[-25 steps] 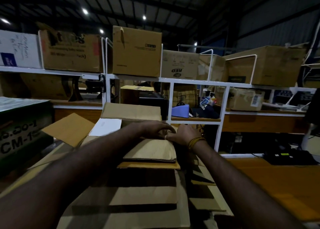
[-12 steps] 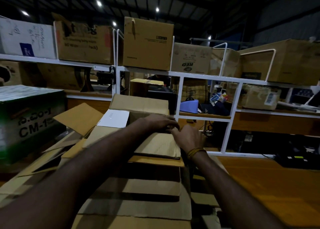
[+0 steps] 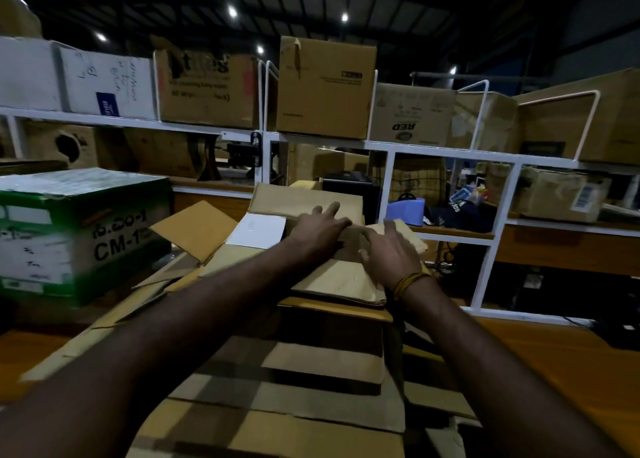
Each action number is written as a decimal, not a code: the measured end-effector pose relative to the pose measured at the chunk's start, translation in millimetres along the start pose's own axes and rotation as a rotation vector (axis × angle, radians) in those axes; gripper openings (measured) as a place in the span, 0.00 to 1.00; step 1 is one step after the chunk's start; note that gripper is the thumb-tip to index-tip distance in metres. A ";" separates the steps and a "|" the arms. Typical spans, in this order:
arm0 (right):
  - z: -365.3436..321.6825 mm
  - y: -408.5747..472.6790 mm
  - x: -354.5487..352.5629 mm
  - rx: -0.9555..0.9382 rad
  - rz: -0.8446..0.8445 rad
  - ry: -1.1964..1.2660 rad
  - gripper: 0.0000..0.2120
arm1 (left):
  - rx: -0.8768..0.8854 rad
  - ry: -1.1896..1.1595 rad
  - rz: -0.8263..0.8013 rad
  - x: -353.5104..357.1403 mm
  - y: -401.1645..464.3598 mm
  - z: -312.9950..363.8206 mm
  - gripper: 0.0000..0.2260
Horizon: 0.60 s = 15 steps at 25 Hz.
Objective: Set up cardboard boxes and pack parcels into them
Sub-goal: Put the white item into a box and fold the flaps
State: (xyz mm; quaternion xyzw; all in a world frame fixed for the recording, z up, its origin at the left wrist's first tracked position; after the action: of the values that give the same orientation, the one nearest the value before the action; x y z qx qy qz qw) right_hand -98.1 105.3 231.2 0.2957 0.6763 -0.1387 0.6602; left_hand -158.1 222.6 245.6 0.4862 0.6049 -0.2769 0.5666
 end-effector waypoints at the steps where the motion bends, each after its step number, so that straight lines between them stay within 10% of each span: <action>1: -6.0 2.9 -1.7 -0.045 -0.041 -0.014 0.25 | -0.032 -0.013 0.028 -1.8 -7.2 -5.4 0.23; 15: -149.6 43.9 9.7 -0.398 -0.404 -0.203 0.15 | -0.123 -0.023 0.183 2.0 -101.4 -98.1 0.16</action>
State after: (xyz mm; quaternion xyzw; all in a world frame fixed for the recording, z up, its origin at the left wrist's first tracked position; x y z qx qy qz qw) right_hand -193.4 228.4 244.0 0.0045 0.6660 -0.1611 0.7283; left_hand -290.1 272.2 241.9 0.5008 0.5672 -0.1919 0.6251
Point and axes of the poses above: each hand's wrist, its own y-axis towards the middle knuckle, its own x-axis out of the palm, z = x × y, the point moved 7 cm from there along y, towards the middle knuckle, and after that the axes turned 14 degrees about -z, right-handed, at the moved point
